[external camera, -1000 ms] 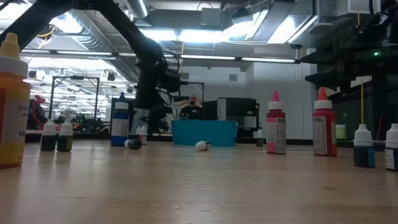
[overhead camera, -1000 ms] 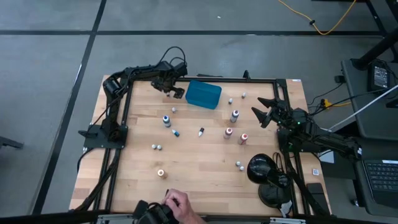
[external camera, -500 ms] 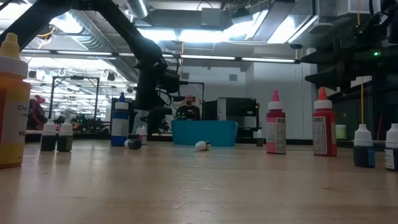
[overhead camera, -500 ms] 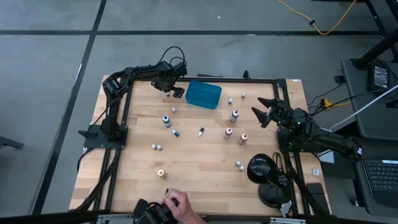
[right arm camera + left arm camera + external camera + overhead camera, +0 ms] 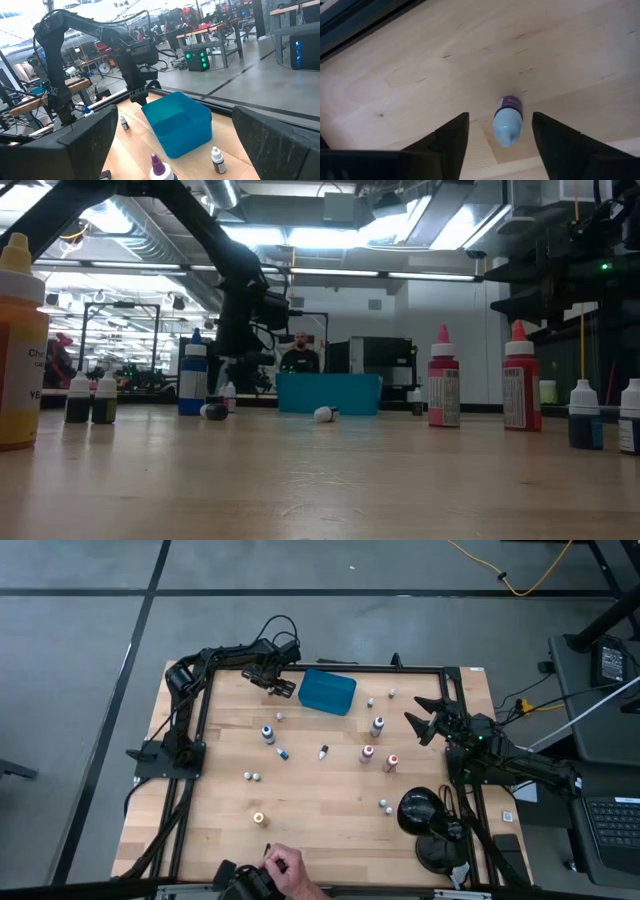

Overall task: Pick & Place food coloring
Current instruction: Put the small purple food coloring bottle into the blue bin

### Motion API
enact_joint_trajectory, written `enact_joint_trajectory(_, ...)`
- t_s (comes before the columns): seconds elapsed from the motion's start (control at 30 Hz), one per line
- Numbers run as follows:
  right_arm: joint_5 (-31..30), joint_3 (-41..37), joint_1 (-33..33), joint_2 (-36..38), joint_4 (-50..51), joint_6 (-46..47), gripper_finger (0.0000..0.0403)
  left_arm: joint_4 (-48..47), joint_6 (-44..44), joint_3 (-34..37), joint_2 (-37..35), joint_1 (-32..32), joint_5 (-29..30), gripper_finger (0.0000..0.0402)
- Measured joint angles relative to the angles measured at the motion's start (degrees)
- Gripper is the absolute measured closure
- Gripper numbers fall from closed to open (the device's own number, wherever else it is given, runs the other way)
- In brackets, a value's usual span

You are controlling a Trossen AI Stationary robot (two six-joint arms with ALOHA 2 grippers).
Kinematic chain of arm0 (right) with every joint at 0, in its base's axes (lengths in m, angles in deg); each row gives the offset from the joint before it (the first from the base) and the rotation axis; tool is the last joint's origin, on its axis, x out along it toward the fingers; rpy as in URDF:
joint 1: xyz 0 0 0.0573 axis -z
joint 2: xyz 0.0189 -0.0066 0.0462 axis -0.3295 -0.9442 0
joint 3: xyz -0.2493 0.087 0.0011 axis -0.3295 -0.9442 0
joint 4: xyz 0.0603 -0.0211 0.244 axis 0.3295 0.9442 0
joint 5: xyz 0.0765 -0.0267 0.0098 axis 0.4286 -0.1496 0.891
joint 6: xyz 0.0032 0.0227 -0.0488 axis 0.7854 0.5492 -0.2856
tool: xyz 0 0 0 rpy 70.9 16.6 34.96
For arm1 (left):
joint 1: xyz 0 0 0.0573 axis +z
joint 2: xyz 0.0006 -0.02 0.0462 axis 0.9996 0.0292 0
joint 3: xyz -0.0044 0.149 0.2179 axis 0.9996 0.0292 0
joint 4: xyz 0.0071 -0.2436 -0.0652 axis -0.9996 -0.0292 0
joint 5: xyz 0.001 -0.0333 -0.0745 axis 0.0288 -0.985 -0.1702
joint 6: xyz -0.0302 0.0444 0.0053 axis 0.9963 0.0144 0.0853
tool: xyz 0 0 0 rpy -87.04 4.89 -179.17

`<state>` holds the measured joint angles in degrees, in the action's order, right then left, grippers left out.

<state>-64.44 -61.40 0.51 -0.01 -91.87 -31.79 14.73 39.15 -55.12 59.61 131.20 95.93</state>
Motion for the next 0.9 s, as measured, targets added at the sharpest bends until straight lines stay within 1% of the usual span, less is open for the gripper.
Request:
enact_joint_trajectory(0.2,0.0,0.0,0.01,0.0,0.0,0.01,0.0011,0.02,0.04,0.0,0.0,-0.01,-1.22,0.023)
enact_joint_trajectory(0.9,-0.01,0.0,0.01,0.02,0.0,-0.02,0.0011,0.44,-0.06,0.0,-0.06,-0.22,-1.17,0.0315)
